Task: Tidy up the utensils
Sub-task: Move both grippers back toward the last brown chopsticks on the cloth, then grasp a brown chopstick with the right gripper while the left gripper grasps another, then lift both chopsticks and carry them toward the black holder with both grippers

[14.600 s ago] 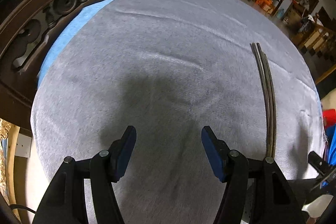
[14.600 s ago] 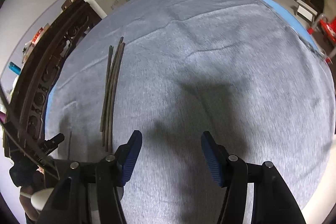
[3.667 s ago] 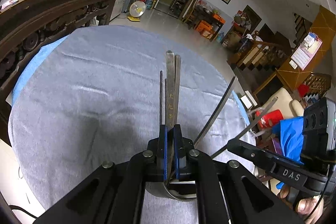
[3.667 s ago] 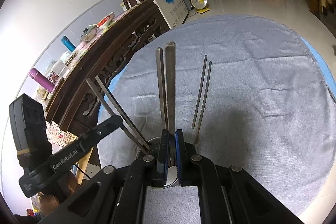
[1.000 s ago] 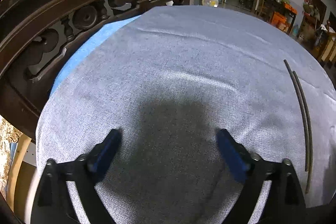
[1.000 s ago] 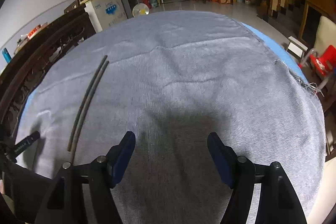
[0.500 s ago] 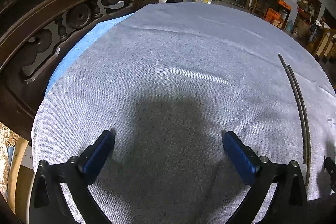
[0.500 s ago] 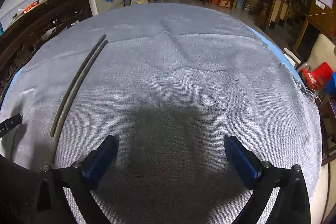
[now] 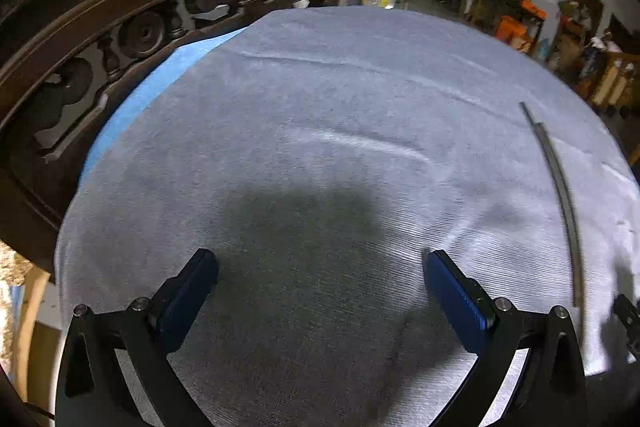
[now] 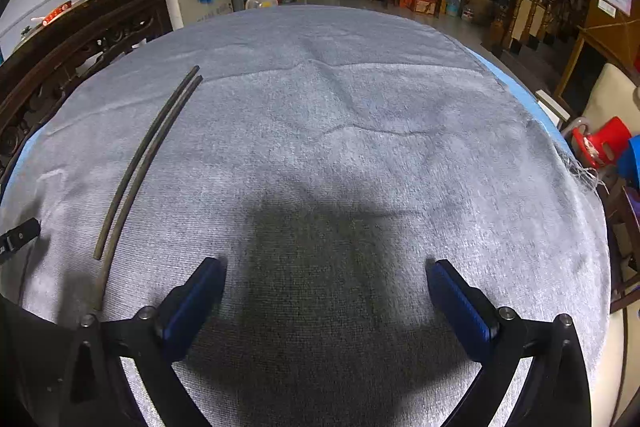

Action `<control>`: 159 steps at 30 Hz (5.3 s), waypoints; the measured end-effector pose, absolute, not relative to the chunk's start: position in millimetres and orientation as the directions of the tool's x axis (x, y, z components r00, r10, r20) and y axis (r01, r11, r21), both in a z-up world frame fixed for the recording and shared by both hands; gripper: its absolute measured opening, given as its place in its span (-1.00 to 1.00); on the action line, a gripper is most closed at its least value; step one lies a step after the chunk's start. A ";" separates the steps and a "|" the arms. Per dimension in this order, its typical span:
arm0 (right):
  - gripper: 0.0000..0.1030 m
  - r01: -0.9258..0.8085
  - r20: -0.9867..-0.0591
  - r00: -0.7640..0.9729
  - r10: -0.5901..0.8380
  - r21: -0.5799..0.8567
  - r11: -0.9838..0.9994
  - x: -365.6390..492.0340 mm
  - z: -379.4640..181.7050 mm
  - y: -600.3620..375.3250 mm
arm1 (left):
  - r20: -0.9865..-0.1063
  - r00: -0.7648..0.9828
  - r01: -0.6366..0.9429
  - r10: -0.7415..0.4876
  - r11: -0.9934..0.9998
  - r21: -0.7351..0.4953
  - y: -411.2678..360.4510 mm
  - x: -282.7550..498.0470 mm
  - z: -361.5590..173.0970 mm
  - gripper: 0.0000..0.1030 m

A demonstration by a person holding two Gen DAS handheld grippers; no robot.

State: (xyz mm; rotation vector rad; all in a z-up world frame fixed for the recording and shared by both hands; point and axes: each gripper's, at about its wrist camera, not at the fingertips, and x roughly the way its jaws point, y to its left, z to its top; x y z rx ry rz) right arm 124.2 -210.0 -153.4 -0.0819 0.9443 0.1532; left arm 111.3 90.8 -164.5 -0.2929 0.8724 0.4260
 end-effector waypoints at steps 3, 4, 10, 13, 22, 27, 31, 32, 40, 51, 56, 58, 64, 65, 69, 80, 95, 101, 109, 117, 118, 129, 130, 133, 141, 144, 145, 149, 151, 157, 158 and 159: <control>1.00 -0.148 -0.832 0.534 0.148 0.080 0.986 139.7 -138.4 -218.7 | -0.795 0.578 -0.429 0.182 0.897 -0.107 95.3 115.2 -162.6 1.00; 1.00 -0.143 -0.835 0.527 0.158 0.096 0.985 147.5 -130.8 -220.0 | -0.809 0.562 -0.418 0.173 0.903 -0.097 96.4 119.7 -162.2 1.00; 0.85 -0.248 -0.878 0.418 0.233 0.137 0.959 203.5 -93.8 -182.9 | -0.803 0.559 -0.407 0.208 0.912 -0.047 103.4 134.7 -141.2 1.00; 0.53 -0.323 -0.912 0.335 0.235 0.123 0.938 226.5 -94.7 -143.7 | -0.806 0.549 -0.419 0.219 0.907 -0.039 103.3 132.4 -140.3 1.00; -0.06 -0.360 -0.969 0.145 0.200 0.137 0.923 261.7 -130.3 -81.9 | -0.816 0.511 -0.470 0.269 0.883 -0.003 103.1 121.6 -134.1 1.00; -0.13 -0.411 -0.974 0.158 0.159 0.082 0.908 261.4 -134.8 -58.8 | -0.814 0.507 -0.473 0.285 0.881 0.014 108.1 126.5 -126.6 1.00; -0.62 -0.465 -0.978 0.184 0.094 -0.002 0.885 252.1 -135.9 -51.3 | -0.821 0.502 -0.455 0.270 0.891 0.015 108.0 135.3 -124.5 1.00; -0.74 -0.471 -0.980 0.180 0.080 -0.014 0.882 251.8 -136.1 -54.5 | -0.824 0.500 -0.447 0.265 0.894 0.016 108.7 140.7 -124.0 1.00; -0.87 -0.409 -0.982 0.184 0.032 -0.047 0.911 251.1 -140.2 -123.6 | -0.881 0.463 -0.318 0.098 0.946 -0.061 103.4 204.6 -108.8 1.00; -0.84 -0.418 -0.980 0.154 0.122 0.047 0.907 241.9 -144.6 -167.5 | -0.966 0.213 -0.129 -0.145 0.976 -0.175 29.1 333.4 -117.5 0.77; -0.84 -0.431 -0.980 0.144 0.138 0.063 0.900 257.4 -139.8 -182.3 | -0.981 0.110 -0.111 -0.158 0.979 -0.170 -0.5 356.3 -137.3 0.51; -0.84 -0.431 -0.979 0.144 0.145 0.070 0.899 257.9 -139.7 -183.3 | -0.985 0.085 -0.104 -0.151 0.982 -0.160 -10.1 360.2 -144.2 0.35; -0.84 -0.441 -0.980 0.145 0.138 0.060 0.895 263.1 -137.3 -186.3 | -0.997 0.046 -0.053 -0.056 0.997 -0.058 -28.7 367.0 -150.2 -0.33; -0.84 -0.442 -0.980 0.146 0.133 0.056 0.895 263.7 -137.3 -186.0 | -0.999 0.043 -0.042 -0.025 0.999 -0.027 -29.6 367.2 -149.8 -0.52; -0.84 -0.450 -0.982 0.143 0.120 0.044 0.892 263.0 -137.9 -180.1 | -1.000 -0.001 0.006 -0.016 1.000 -0.016 -24.4 365.6 -150.4 -0.88; -0.83 -0.493 -0.998 0.030 0.048 0.027 0.870 270.7 -140.8 -150.4 | -0.989 -0.146 0.097 0.032 0.995 0.018 12.9 330.0 -156.0 -0.89; -0.76 -0.452 -0.999 -0.045 0.016 0.035 0.891 315.6 -142.3 -135.1 | -0.989 -0.146 0.024 0.029 0.999 0.026 33.0 375.3 -164.2 -0.43; -0.78 -0.474 -0.999 -0.039 -0.032 -0.009 0.880 316.6 -141.1 -122.1 | -0.991 -0.137 0.036 0.006 0.999 0.001 41.7 364.3 -166.5 -0.88; -0.87 -0.495 -0.998 -0.055 -0.025 0.005 0.869 293.5 -140.8 -119.1 | -0.989 -0.142 0.027 -0.028 0.999 -0.032 64.2 345.6 -167.3 -0.90; -0.87 -0.483 -0.997 -0.078 -0.018 0.022 0.875 290.2 -146.0 -123.5 | -0.990 -0.138 0.024 -0.039 0.999 -0.043 81.9 326.2 -171.0 -0.89; -0.87 -0.481 -0.996 -0.082 -0.017 0.024 0.877 293.2 -148.7 -125.4 | -0.990 -0.135 0.022 -0.038 0.999 -0.041 82.1 325.2 -170.5 -0.89; -0.87 -0.416 -0.998 -0.029 0.058 0.065 0.907 279.9 -135.4 -151.5 | -0.990 -0.070 -0.074 -0.120 0.991 -0.115 93.1 289.4 -152.9 -0.90; -0.87 -0.409 -0.997 -0.022 0.074 0.077 0.909 276.6 -131.7 -155.5 | -0.990 -0.053 -0.083 -0.128 0.989 -0.123 95.9 284.2 -150.6 -0.90; -0.87 -0.395 -0.992 0.020 0.121 0.103 0.913 262.8 -114.9 -166.1 | -0.989 0.004 -0.110 -0.151 0.982 -0.150 102.3 265.4 -137.0 -0.90; -0.87 -0.357 -0.972 0.127 0.196 0.140 0.924 224.7 -88.2 -198.2 | -0.974 0.211 -0.194 -0.080 0.973 -0.122 110.7 209.5 -95.5 -0.90; -0.87 -0.349 -0.966 0.154 0.209 0.144 0.926 220.2 -71.3 -209.6 | -0.961 0.277 -0.212 -0.023 0.974 -0.084 110.0 187.2 -81.5 -0.90; -0.87 -0.348 -0.964 0.160 0.212 0.146 0.926 223.2 -69.8 -211.0 | -0.955 0.298 -0.217 -0.006 0.973 -0.074 109.1 179.5 -76.4 -0.90; -0.87 -0.340 -0.951 0.201 0.233 0.155 0.927 211.2 -51.8 -221.6 | -0.930 0.367 -0.237 0.033 0.970 -0.059 104.2 172.5 -62.2 -0.90; -0.87 -0.333 -0.941 0.224 0.252 0.169 0.928 203.5 -42.7 -226.4 | -0.918 0.395 -0.247 0.034 0.966 -0.070 105.8 167.2 -54.2 -0.90; -0.87 -0.306 -0.918 0.274 0.286 0.198 0.931 189.4 -39.3 -221.7 | -0.889 0.455 -0.272 0.049 0.958 -0.087 111.2 152.7 -35.4 -0.90; -0.87 -0.298 -0.911 0.287 0.295 0.207 0.932 186.3 -36.6 -223.8 | -0.886 0.462 -0.275 0.045 0.957 -0.095 110.6 152.1 -36.3 -0.90; -0.87 -0.291 -0.904 0.299 0.305 0.218 0.932 185.2 -37.0 -222.7 | -0.880 0.474 -0.283 0.040 0.953 -0.110 110.8 149.7 -36.5 -0.90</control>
